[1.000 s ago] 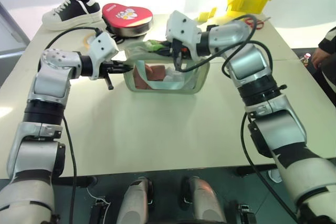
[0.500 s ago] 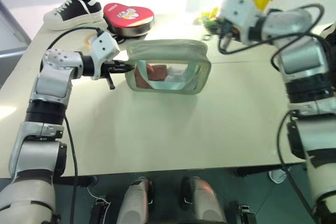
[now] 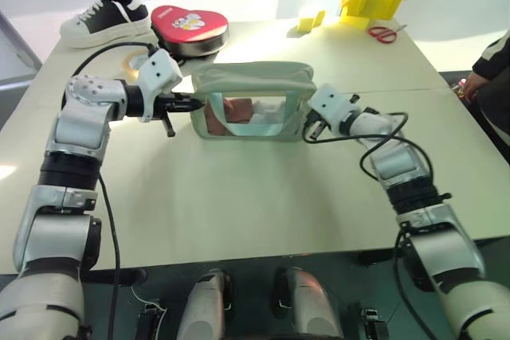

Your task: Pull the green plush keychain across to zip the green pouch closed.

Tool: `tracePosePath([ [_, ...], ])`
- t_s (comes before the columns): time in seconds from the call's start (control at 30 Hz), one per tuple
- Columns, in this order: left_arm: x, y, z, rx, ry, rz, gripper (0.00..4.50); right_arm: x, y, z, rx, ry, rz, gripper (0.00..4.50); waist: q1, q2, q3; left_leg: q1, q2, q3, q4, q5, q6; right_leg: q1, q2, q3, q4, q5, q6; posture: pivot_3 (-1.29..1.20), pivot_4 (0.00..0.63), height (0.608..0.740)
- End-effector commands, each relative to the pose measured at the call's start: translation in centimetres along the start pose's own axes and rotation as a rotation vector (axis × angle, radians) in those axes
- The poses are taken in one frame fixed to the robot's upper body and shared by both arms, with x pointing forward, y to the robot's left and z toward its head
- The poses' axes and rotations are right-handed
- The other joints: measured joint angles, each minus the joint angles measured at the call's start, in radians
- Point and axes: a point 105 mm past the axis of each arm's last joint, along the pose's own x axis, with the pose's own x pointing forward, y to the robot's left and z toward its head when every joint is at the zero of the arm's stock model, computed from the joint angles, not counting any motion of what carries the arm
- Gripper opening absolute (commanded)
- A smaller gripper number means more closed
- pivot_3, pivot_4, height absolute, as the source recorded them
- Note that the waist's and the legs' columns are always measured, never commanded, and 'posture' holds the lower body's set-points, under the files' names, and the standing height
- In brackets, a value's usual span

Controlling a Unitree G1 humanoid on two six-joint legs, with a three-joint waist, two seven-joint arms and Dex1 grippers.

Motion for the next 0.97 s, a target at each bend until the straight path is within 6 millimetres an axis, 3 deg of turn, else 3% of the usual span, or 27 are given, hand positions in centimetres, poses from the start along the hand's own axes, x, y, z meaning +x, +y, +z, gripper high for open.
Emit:
tracePosePath([
  [0.03, -0.6, 0.5, 1.5, 0.042, -0.034, 0.023, 0.0, -0.1, 0.0, 0.1, 0.014, -0.007, -0.01, 0.04, 0.0, 0.0, 0.0, 0.0, 0.0, 0.0, 0.0, 0.0, 0.0, 0.0, 0.0, 0.0, 0.0, 0.0, 0.0, 0.0, 0.15, 0.74],
  [0.13, -0.6, 0.6, 1.5, 0.042, -0.035, 0.026, 0.0, -0.5, -1.5, 0.5, 0.041, -0.016, -0.038, 0.04, 0.0, 0.0, 0.0, 0.0, 0.0, 0.0, 0.0, 0.0, 0.0, 0.0, 0.0, 0.0, 0.0, 0.0, 0.0, 0.0, 0.15, 0.74],
  [0.17, -0.6, 0.6, 1.5, 0.042, -0.035, 0.027, 0.0, -0.7, -2.1, 0.8, 0.068, -0.03, -0.043, 0.35, 0.0, 0.0, 0.0, 0.0, 0.0, 0.0, 0.0, 0.0, 0.0, 0.0, 0.0, 0.0, 0.0, 0.0, 0.0, 0.0, 0.15, 0.74],
  [0.23, -0.6, 0.6, 1.5, 0.042, -0.037, 0.03, 0.0, -1.5, -3.5, 2.2, 0.12, -0.07, -0.038, 1.05, 0.001, 0.0, 0.0, 0.0, 0.0, 0.0, 0.0, 0.0, 0.0, 0.0, 0.0, 0.0, 0.0, 0.0, 0.0, 0.0, 0.15, 0.74],
  [0.4, -1.0, 0.9, 1.6, 0.034, -0.038, 0.043, 0.0, -4.9, -7.6, 5.7, 0.072, -0.122, -0.011, 3.54, 0.003, 0.0, 0.0, 0.0, 0.0, -0.001, 0.0, 0.0, 0.0, 0.0, 0.0, 0.0, 0.0, 0.0, 0.0, 0.0, 0.15, 0.74],
  [0.47, -1.4, 1.2, 1.8, 0.012, -0.047, 0.043, 0.78, -6.7, -7.8, 6.7, 0.045, -0.13, 0.082, 4.5, 0.005, 0.001, 0.0, 0.0, 0.0, -0.001, 0.0, 0.0, 0.001, 0.0, 0.0, 0.0, -0.001, 0.0, 0.0, 0.0, 0.15, 0.74],
  [0.57, -2.0, 1.4, 2.2, -0.007, -0.068, 0.037, 2.0, -8.4, -7.3, 7.7, 0.042, -0.141, 0.188, 4.5, 0.004, 0.0, 0.0, 0.0, 0.001, -0.001, -0.001, -0.001, 0.001, 0.0, 0.0, 0.0, -0.001, 0.0, 0.0, 0.0, 0.15, 0.74],
  [0.73, -6.7, 3.0, 3.4, -0.097, -0.096, 0.075, 4.48, -11.7, -6.3, 10.5, 0.05, -0.198, 0.359, 4.5, -0.001, 0.0, 0.0, -0.001, 0.002, -0.001, -0.001, -0.001, 0.001, -0.002, 0.001, 0.0, -0.001, 0.0, -0.001, 0.0, 0.15, 0.74],
  [0.87, -9.6, 3.7, 3.7, -0.16, -0.099, 0.126, 4.48, -12.6, -5.8, 11.7, 0.091, -0.234, 0.377, 4.5, 0.004, 0.0, 0.0, -0.001, 0.003, 0.0, -0.001, -0.001, 0.001, -0.002, 0.001, 0.0, -0.001, 0.0, -0.001, 0.0, 0.15, 0.74],
  [0.97, -10.5, 3.6, 3.8, -0.173, -0.113, 0.138, 4.48, -12.6, -5.6, 11.6, 0.104, -0.237, 0.364, 4.5, 0.009, 0.0, 0.0, -0.001, 0.002, -0.001, 0.0, -0.001, 0.001, -0.002, 0.0, 0.0, -0.002, 0.0, -0.001, 0.0, 0.15, 0.74],
])
